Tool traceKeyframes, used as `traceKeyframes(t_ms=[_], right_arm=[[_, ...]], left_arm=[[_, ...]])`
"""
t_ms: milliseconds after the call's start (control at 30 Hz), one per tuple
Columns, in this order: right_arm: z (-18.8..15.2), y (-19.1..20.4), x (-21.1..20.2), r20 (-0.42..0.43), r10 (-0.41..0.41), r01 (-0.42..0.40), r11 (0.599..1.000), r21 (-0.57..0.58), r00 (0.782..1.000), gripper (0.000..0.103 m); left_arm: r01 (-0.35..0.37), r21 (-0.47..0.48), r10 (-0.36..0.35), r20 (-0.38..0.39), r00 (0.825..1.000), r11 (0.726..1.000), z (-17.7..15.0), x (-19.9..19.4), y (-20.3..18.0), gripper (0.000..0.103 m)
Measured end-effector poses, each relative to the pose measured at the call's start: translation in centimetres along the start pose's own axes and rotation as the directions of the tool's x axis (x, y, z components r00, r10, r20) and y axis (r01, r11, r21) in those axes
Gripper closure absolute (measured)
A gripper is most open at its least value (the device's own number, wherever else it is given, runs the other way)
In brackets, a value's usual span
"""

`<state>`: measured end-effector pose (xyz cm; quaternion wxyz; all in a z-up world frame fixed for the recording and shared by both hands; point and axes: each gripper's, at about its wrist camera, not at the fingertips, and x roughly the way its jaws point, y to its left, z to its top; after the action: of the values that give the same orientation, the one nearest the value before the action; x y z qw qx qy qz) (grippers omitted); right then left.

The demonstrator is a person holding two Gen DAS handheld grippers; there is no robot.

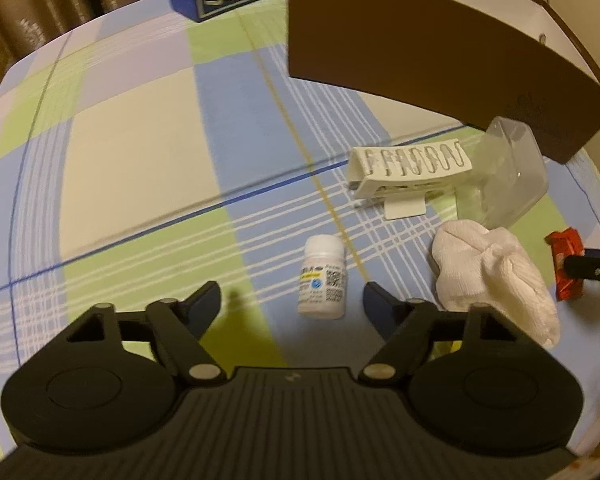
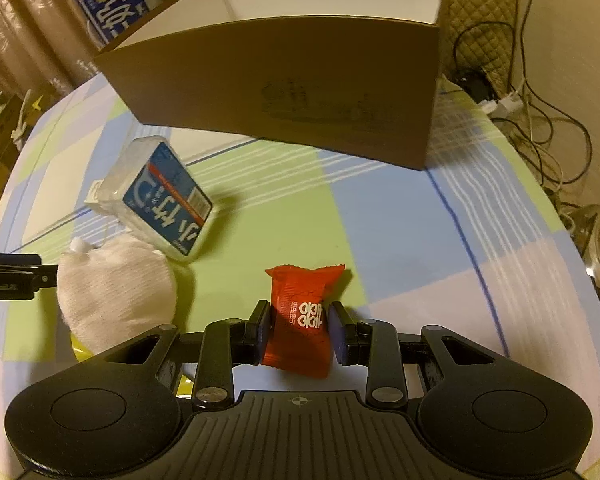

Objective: Organize objects
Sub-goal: 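Grasp the red candy packet with the right tool while the left tool grasps the white bottle, then lift the white bottle and red candy packet and carry them over the brown box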

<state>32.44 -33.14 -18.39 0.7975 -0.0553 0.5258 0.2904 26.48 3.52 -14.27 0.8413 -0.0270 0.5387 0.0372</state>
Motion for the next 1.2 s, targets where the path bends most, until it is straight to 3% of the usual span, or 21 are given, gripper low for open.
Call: traceKeyframes(t_ms=[67,200,233,433,1200], right_arm=[[0.0,-0.2,-0.1,-0.001,-0.001,0.001,1.000,0.004,1.000,0.074],[0.1,-0.4,-0.2,-0.003,0.003,-0.003,1.000,0.013,1.000,0.074],[0.2,-0.4,-0.1,-0.003,0.005,-0.005,1.000,0.015,1.000,0.074],[0.4,-0.4,0.0,-0.009,0.011,-0.010,1.000,0.020,1.000,0.074],[-0.3,1.6,0.9,0.003,-0.039,0.039,0.995,-0.090,0.999,0.075]], left_arm=[[0.009,0.018,-0.009,0.000,1.000,1.000,0.2,0.4,-0.3,0.037],[0.048,0.026,-0.048,-0.006,0.999,0.999,0.6,1.3,-0.7,0.052],[0.059,0.024,-0.059,-0.007,0.998,0.998,0.7,1.4,-0.7,0.061],[0.073,0.017,-0.073,-0.002,0.997,0.997,0.6,1.9,-0.7,0.081],[0.040,-0.061,-0.041,-0.015,0.999,0.997,-1.9,0.1,0.4,0.081]])
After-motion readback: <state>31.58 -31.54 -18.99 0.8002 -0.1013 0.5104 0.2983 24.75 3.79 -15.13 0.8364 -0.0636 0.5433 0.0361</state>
